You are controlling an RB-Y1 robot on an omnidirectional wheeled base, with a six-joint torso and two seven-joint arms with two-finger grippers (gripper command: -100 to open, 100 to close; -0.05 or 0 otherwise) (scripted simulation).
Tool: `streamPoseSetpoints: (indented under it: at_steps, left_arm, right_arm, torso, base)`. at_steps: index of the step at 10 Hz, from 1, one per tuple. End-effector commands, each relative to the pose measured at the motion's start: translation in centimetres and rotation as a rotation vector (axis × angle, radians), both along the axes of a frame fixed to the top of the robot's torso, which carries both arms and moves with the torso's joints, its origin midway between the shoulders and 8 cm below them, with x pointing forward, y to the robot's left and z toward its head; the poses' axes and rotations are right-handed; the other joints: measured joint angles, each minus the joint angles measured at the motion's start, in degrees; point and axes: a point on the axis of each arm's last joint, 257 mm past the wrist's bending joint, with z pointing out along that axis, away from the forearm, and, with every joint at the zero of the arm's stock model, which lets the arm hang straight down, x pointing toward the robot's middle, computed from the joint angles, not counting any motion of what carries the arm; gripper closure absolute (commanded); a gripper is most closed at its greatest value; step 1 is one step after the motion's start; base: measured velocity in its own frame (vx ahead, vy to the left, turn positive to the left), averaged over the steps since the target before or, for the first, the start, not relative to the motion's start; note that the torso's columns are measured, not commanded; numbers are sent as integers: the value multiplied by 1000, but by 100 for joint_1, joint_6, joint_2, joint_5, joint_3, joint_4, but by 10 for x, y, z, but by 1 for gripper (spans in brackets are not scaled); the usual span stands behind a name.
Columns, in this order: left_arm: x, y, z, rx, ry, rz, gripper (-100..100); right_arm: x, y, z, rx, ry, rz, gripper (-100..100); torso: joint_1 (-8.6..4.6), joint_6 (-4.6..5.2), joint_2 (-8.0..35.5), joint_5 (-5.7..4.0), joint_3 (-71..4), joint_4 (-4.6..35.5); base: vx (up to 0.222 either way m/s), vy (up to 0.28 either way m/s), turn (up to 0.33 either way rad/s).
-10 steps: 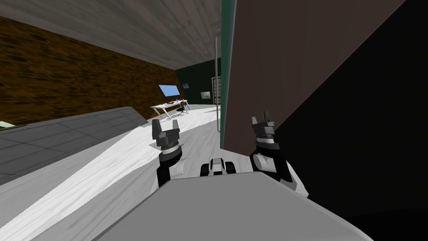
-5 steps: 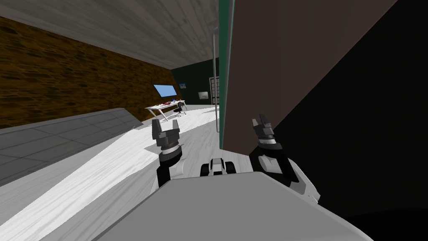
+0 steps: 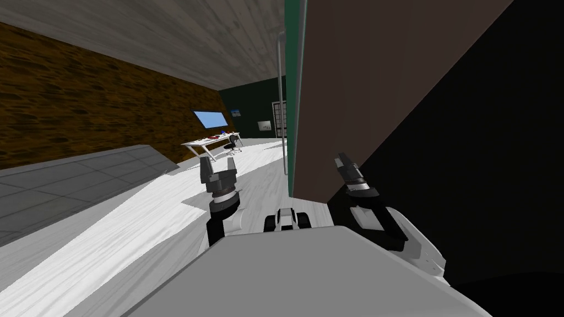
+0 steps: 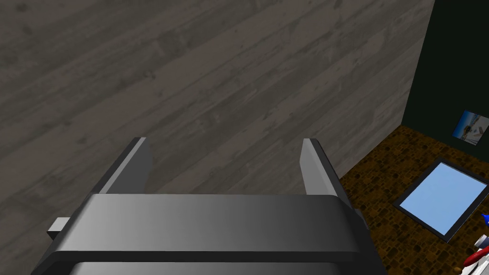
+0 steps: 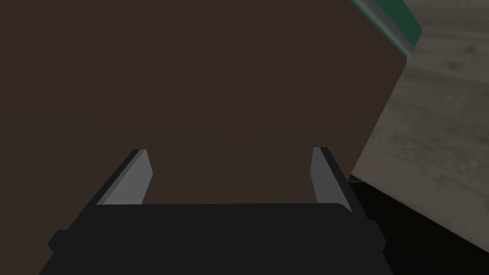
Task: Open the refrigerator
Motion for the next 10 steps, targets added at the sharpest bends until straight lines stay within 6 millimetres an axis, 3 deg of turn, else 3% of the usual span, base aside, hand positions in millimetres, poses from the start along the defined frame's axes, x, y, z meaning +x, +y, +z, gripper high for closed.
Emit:
streamPoseSetpoints:
  at_steps: [1,2,3,5,6,8,9,10]
  left_arm:
    - [0,0,0,0,0,0,0]
    - [0,0,0,0,0,0,0]
    - [0,0,0,0,0,0,0]
    - [0,0,0,0,0,0,0]
    - [0,0,0,0,0,0,0]
    - [0,0,0,0,0,0,0]
    - [0,0,0,0,0,0,0]
    - [0,0,0,0,0,0,0]
  right_arm:
    - [4,-13,-9,-104,40,-25,-100]
    - [5,-10,-8,-133,45,-8,-100]
    - [6,-26,-16,-201,74,-46,-100]
    - [8,-22,-14,-241,79,-24,-100]
    - [9,-39,-20,-316,106,-61,-100]
    - [12,-35,-18,-353,109,-41,-100]
    - [13,-53,-22,-433,134,-78,-100]
    - [14,-50,-20,-454,135,-66,-100]
  torso:
    - [-8,1,2,-2,1,0]
    - [-5,7,-4,-2,-3,-1]
    - [0,0,-7,-1,-4,-2]
    - [3,0,-4,1,-3,-2]
    - [-5,0,3,-2,2,0]
    - [0,0,-2,0,-1,-1]
    - [-3,0,-1,-1,-1,-1]
    - [1,7,-7,0,-4,-2]
  base:
    - [42,29,-183]
    - [45,33,-96]
    - [53,46,-140]
    - [34,34,-41]
    - [34,33,-175]
    - [27,32,-47]
    - [48,40,-158]
    - [41,45,-132]
